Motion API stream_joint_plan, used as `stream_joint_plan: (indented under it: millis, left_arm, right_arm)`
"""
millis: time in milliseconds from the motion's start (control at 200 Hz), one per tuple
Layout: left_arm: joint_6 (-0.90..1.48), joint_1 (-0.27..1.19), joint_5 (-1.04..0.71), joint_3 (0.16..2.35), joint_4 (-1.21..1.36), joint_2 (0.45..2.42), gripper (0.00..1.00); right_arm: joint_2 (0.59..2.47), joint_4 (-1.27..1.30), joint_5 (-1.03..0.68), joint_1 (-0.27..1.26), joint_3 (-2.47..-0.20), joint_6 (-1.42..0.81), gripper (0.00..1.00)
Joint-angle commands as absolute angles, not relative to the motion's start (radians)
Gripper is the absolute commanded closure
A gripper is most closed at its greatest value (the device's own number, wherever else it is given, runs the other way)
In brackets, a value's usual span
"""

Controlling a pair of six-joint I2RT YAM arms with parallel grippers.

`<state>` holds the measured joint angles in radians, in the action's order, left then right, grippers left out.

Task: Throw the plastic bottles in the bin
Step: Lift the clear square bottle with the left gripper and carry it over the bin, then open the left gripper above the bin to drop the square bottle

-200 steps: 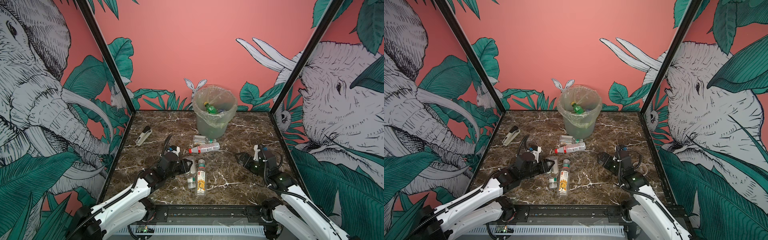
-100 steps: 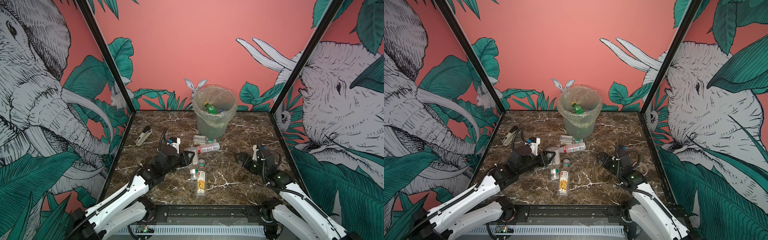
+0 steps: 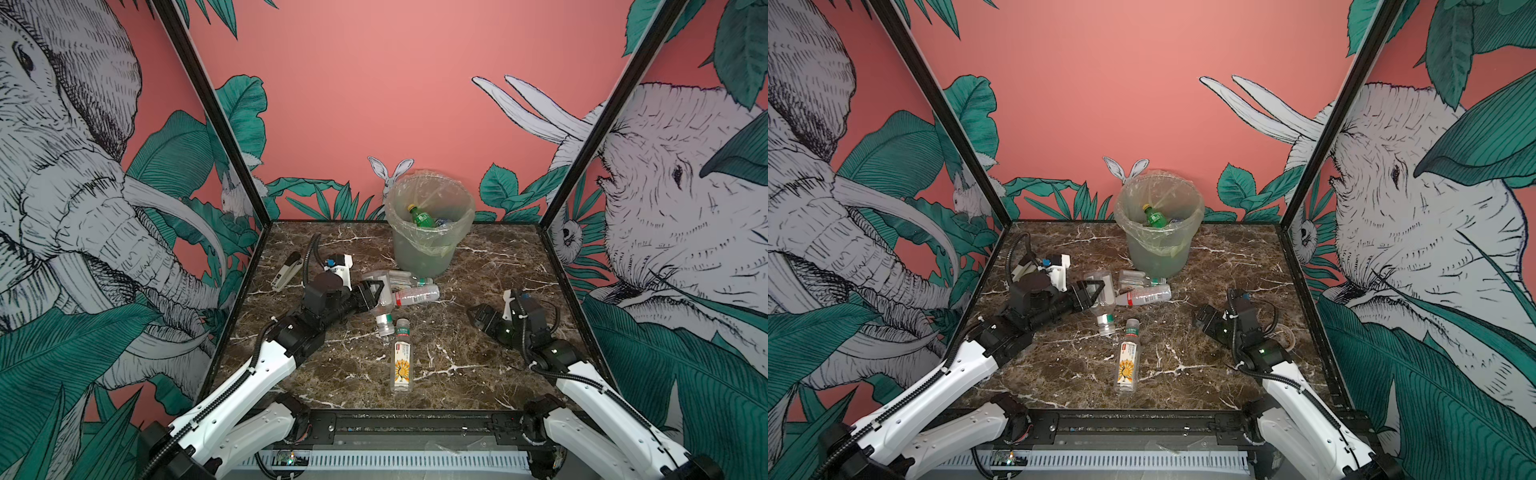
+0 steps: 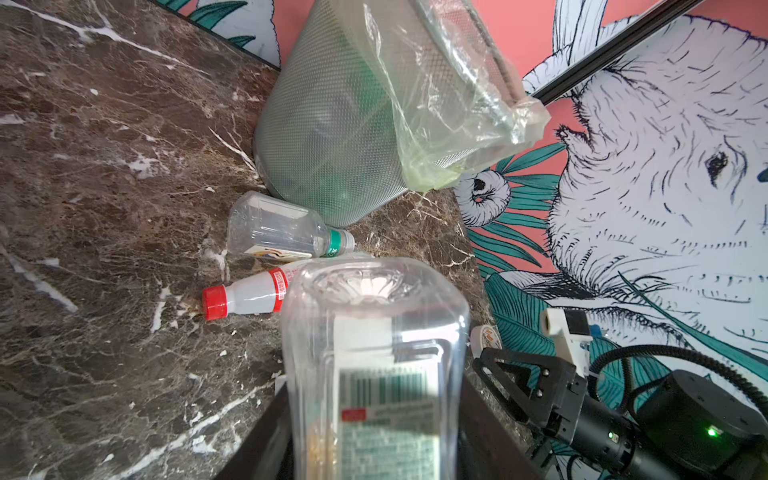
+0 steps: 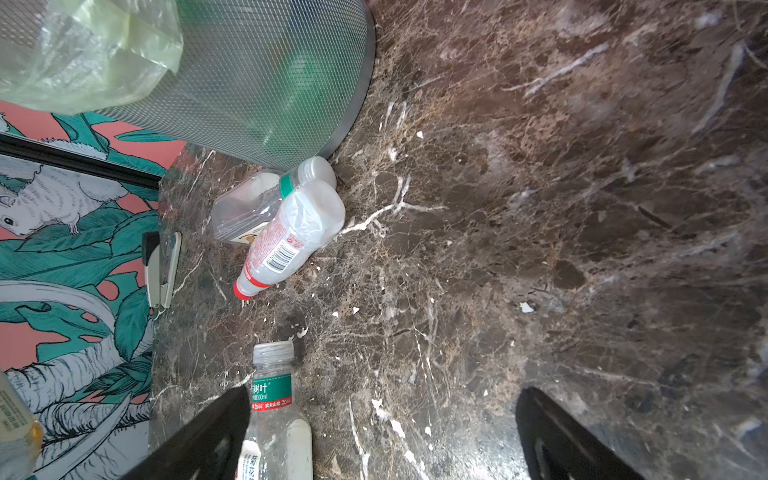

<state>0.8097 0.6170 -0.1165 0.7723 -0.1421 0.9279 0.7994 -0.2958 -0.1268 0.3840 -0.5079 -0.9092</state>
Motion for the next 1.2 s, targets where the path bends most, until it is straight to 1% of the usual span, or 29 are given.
stream_joint_plan:
  millis: [0, 120, 220, 355, 465, 565, 585, 625, 700, 705, 710, 715, 720, 730, 805, 860, 920, 1090, 1195]
  left_arm:
    - [0.807, 0.6, -0.131, 0.735, -0.101, 0.897, 0.58]
    - [0.807, 0.593, -0.129, 0.756, -0.074, 0.919, 0.58]
    - [0.786, 0.589, -0.138, 0.853, -0.062, 0.99, 0.58]
    - [0.741, 0.588, -0.163, 1.106, -0.053, 1.165, 0.54]
    - [0.71, 0.579, -0.183, 1.366, -0.05, 1.367, 0.54]
    - [0.699, 0.574, -0.175, 1.612, -0.001, 1.572, 0.51]
    - [0.698, 0.573, -0.171, 1.673, -0.007, 1.621, 0.49]
    - [0.691, 0.567, -0.177, 1.8, -0.027, 1.721, 0.41]
    - [0.72, 0.544, -0.22, 2.025, -0.066, 1.9, 0.25]
    - [0.723, 0.542, -0.223, 2.04, -0.066, 1.912, 0.22]
    - [0.728, 0.539, -0.223, 2.053, -0.066, 1.922, 0.12]
    - [0.732, 0.537, -0.233, 2.064, -0.066, 1.93, 0.12]
    - [0.737, 0.535, -0.233, 2.076, -0.066, 1.941, 0.06]
    - [0.75, 0.531, -0.239, 2.097, -0.066, 1.959, 0.02]
    - [0.863, 0.497, -0.294, 2.204, -0.041, 2.048, 0.01]
    - [0.917, 0.48, -0.328, 2.223, 0.005, 2.054, 0.0]
    - [0.921, 0.473, -0.339, 2.225, 0.004, 2.022, 0.01]
    - [0.784, 0.472, -0.369, 2.18, -0.074, 1.848, 0.0]
    - [0.709, 0.472, -0.368, 2.103, -0.112, 1.729, 0.0]
  right_arm:
    - [0.804, -0.259, -0.118, 0.383, -0.52, -0.902, 0.01]
    - [0.818, -0.254, -0.119, 0.382, -0.52, -0.901, 0.01]
    - [0.83, -0.245, -0.123, 0.382, -0.518, -0.903, 0.01]
    - [0.84, -0.236, -0.125, 0.383, -0.517, -0.902, 0.01]
    - [0.847, -0.23, -0.128, 0.383, -0.516, -0.905, 0.01]
    - [0.845, -0.23, -0.13, 0.383, -0.517, -0.907, 0.01]
    - [0.844, -0.23, -0.13, 0.383, -0.516, -0.908, 0.01]
    - [0.842, -0.233, -0.13, 0.382, -0.516, -0.91, 0.01]
    - [0.835, -0.235, -0.134, 0.382, -0.519, -0.916, 0.01]
    - [0.834, -0.235, -0.134, 0.382, -0.518, -0.917, 0.01]
    - [0.834, -0.235, -0.134, 0.383, -0.519, -0.917, 0.01]
    - [0.833, -0.235, -0.135, 0.383, -0.52, -0.917, 0.01]
    - [0.832, -0.235, -0.136, 0.383, -0.519, -0.918, 0.01]
    - [0.832, -0.235, -0.137, 0.382, -0.52, -0.919, 0.01]
    - [0.822, -0.245, -0.149, 0.383, -0.529, -0.924, 0.01]
    - [0.811, -0.27, -0.148, 0.383, -0.539, -0.918, 0.01]
    - [0.793, -0.295, -0.141, 0.383, -0.547, -0.904, 0.01]
    - [0.762, -0.317, -0.117, 0.382, -0.535, -0.886, 0.01]
    - [0.778, -0.307, -0.128, 0.383, -0.528, -0.887, 0.01]
